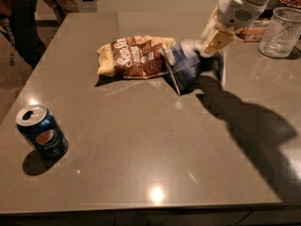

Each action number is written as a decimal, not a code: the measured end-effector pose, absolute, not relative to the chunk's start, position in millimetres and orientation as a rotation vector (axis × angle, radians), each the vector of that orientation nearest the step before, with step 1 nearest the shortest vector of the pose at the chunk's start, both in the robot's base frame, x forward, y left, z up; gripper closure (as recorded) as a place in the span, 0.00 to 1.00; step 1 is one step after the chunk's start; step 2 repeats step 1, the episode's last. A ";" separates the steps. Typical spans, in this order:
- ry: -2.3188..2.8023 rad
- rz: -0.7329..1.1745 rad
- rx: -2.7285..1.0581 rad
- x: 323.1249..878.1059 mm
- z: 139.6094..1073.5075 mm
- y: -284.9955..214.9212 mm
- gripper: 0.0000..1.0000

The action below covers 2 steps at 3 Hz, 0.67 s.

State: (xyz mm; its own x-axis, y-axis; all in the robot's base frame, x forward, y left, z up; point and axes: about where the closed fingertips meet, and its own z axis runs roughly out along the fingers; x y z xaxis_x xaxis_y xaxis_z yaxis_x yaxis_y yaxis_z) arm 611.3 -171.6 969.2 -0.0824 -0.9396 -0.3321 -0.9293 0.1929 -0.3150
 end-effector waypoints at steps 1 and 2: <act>2.017 -0.029 -1.744 612.5 967.8 -170.2 0.00; 2.017 -0.029 -1.744 612.5 967.8 -170.2 0.00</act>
Offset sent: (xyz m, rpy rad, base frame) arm 0.0000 0.0000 0.0000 0.0000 0.0000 0.0000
